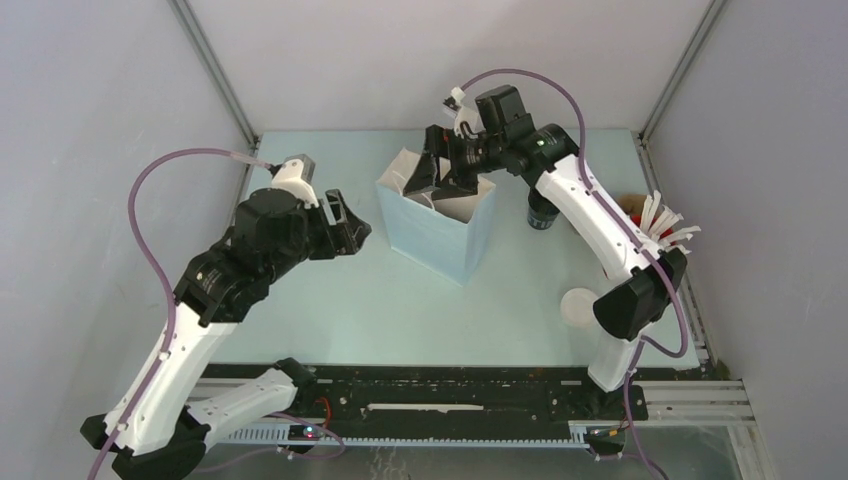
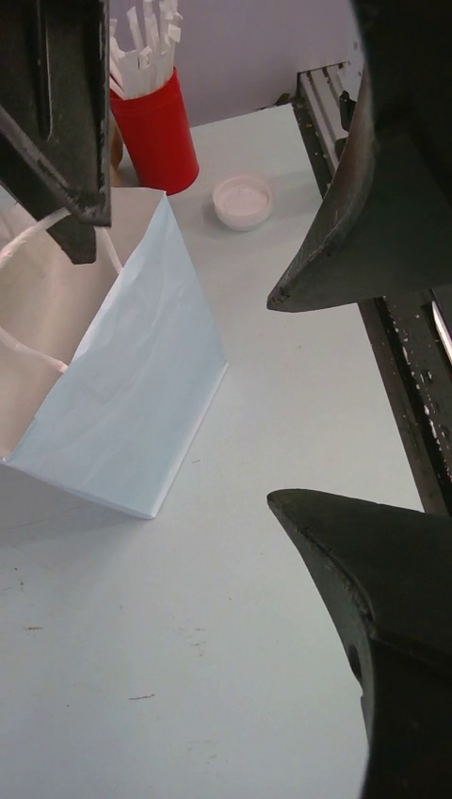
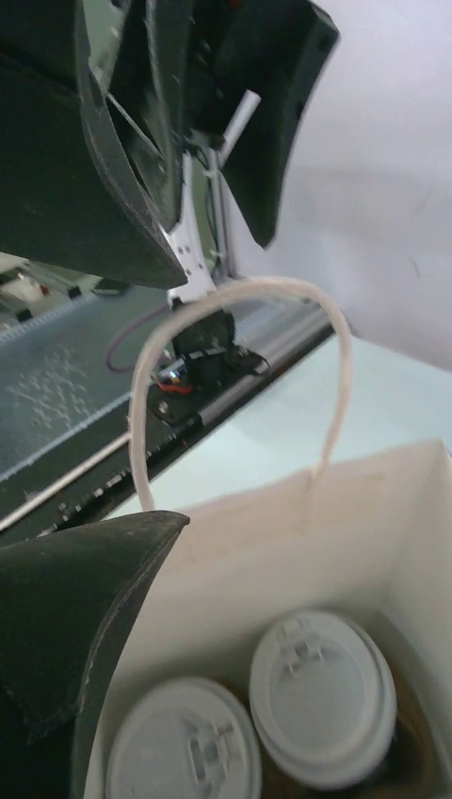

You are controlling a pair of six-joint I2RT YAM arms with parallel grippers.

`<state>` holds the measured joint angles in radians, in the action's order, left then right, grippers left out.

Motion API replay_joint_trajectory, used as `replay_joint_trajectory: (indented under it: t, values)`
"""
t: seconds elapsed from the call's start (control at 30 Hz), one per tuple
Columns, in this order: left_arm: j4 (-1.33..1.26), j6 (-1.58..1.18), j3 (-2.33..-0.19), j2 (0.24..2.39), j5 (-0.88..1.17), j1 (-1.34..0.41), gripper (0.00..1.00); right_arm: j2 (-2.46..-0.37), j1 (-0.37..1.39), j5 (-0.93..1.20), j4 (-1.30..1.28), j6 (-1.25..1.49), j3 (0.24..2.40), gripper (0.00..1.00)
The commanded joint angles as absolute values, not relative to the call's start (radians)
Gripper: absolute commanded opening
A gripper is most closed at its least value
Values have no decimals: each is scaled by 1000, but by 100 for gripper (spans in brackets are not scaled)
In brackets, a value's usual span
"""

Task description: Pack the takeout coffee

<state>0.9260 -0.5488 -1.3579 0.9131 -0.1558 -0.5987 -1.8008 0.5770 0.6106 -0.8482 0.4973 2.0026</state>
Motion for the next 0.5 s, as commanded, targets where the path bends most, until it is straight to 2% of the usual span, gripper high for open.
replay_joint_trajectory:
  t: [0.0,0.13,0.3,0.47]
  values:
    - [901,-530,-1372,882,-169,-590,75,-1704,548,749,-905,543,2076,96]
    - [893,-505,-1364,864,-168,-590,82,-1587,430,715,-1018,515,2080,99]
    - [878,-438,-1364,845,-168,-591,89,-1423,187,543,-1123,424,1942,100]
    - [898,-351,-1401,876,-122,-579,93,-1376,-61,123,-1213,297,1835,100]
